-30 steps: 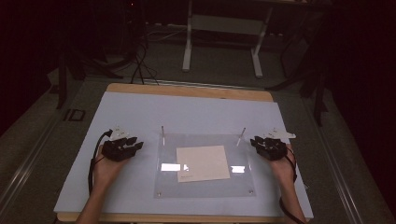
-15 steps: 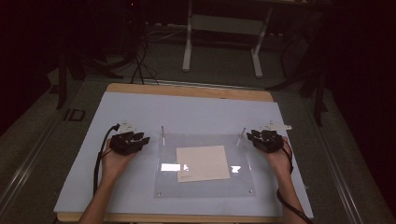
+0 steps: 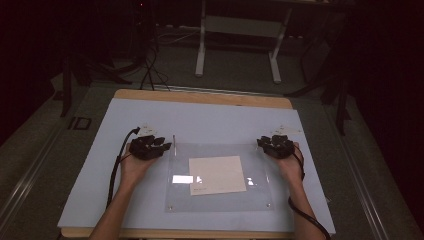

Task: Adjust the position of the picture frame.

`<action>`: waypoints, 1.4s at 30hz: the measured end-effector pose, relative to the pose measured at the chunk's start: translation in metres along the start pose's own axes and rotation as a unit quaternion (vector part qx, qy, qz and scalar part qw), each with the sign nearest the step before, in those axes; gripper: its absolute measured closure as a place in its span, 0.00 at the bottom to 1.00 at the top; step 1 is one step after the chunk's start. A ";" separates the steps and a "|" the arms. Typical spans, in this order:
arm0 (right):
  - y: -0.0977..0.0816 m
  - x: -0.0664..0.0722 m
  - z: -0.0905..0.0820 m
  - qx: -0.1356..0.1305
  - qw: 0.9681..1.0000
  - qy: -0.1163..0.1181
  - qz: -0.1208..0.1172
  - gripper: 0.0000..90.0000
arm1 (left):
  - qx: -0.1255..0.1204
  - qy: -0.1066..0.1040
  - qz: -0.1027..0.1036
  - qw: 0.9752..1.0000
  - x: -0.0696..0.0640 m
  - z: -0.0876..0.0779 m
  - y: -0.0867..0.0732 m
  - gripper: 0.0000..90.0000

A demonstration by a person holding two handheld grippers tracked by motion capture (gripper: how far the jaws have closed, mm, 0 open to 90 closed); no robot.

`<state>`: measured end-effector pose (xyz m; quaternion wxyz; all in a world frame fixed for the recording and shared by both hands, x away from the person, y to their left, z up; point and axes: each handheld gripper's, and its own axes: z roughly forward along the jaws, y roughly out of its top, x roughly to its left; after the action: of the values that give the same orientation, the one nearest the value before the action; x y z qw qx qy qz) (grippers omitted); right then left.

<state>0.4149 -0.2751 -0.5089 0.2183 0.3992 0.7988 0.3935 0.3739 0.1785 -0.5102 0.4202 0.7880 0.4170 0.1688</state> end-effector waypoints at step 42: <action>-0.009 -0.004 0.026 0.022 0.999 0.023 0.038 0.94 | 0.010 -0.013 -0.007 1.000 0.000 0.044 0.001 0.94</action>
<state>0.4302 -0.2700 -0.5315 0.1762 0.4244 0.7964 0.3931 0.4016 0.1555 -0.5349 0.4191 0.7915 0.4182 0.1515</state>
